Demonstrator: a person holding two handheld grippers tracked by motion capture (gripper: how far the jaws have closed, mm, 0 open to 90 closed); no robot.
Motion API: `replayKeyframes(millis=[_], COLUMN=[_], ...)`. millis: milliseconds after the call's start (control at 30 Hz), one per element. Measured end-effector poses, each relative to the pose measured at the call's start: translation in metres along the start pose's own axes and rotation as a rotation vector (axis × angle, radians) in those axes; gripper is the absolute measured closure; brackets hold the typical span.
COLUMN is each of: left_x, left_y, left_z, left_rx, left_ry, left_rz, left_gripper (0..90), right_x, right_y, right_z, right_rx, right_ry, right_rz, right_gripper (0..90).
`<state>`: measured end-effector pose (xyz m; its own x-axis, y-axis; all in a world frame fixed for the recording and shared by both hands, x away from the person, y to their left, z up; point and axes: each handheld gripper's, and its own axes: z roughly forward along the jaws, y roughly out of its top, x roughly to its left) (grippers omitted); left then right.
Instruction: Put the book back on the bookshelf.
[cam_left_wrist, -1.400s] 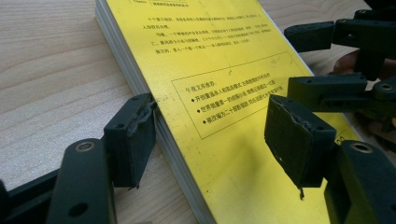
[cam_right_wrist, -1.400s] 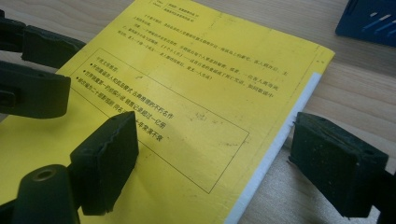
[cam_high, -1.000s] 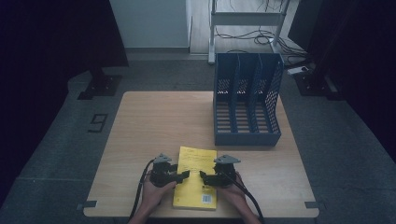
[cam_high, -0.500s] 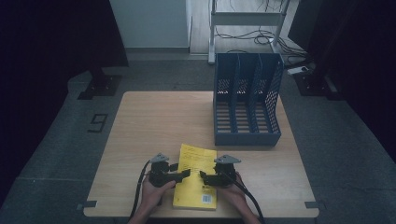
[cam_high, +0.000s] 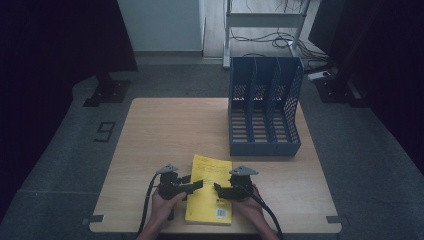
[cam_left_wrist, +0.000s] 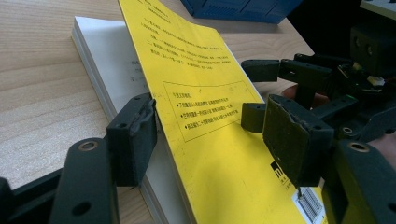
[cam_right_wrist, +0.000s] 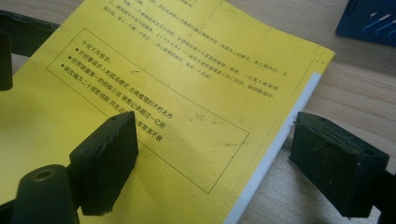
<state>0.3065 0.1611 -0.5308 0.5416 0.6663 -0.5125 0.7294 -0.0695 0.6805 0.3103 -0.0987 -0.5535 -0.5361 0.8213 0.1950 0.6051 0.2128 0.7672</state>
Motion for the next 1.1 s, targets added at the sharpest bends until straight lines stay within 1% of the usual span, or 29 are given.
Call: replayKeyframes(millis=[67, 133, 200, 233, 300, 400, 533, 667, 767, 833, 933, 1033, 1100], left_x=[0.001, 0.002, 0.003, 0.004, 0.005, 0.004, 0.002, -0.001, -0.003, -0.004, -0.003, -0.005, -0.006], left_y=[-0.001, -0.002, -0.003, -0.004, -0.004, -0.005, -0.005, -0.006, -0.006, -0.007, -0.007, -0.007, -0.007], left_z=[0.001, 0.004, 0.006, 0.007, 0.009, 0.009, 0.010, 0.011, 0.011, 0.011, 0.012, 0.014, 0.016], left_rx=[0.001, 0.008, 0.007, 0.009, 0.009, 0.011, 0.011, 0.015, 0.014, 0.015, 0.016, 0.012, 0.014], left_ry=[-0.007, -0.038, -0.020, -0.015, -0.007, 0.012, 0.045, 0.090, 0.117, 0.129, 0.124, 0.115, 0.119], left_rz=[-0.004, -0.017, -0.015, -0.011, -0.015, 0.000, 0.034, 0.087, 0.116, 0.126, 0.125, 0.112, 0.122], left_gripper=[35.5, 36.2, 37.0, 37.4, 38.1, 40.1, 43.2, 47.0, 50.5, 52.5, 54.6, 54.3, 54.1], right_x=[0.000, 0.000, 0.001, 0.001, 0.000, -0.001, -0.001, -0.001, -0.001, -0.001, -0.001, -0.001, -0.001], right_y=[0.000, 0.000, 0.000, 0.000, 0.000, 0.000, 0.000, 0.000, 0.001, 0.000, 0.000, 0.000, 0.000], right_z=[0.000, 0.000, 0.000, -0.001, -0.001, -0.002, -0.003, -0.004, -0.004, -0.004, -0.004, -0.004, -0.004], right_rx=[0.000, -0.002, -0.004, -0.004, -0.002, 0.001, 0.004, 0.007, 0.009, 0.010, 0.009, 0.006, 0.006], right_ry=[0.000, 0.000, -0.002, -0.002, 0.002, 0.007, 0.008, 0.011, 0.013, 0.014, 0.014, 0.011, 0.010], right_rz=[0.000, 0.001, 0.000, 0.000, -0.004, -0.010, -0.015, -0.016, -0.015, -0.016, -0.015, -0.012, -0.010], right_gripper=[14.3, 14.5, 14.9, 15.1, 15.8, 16.9, 17.4, 17.6, 17.6, 17.7, 17.6, 17.5, 17.6])
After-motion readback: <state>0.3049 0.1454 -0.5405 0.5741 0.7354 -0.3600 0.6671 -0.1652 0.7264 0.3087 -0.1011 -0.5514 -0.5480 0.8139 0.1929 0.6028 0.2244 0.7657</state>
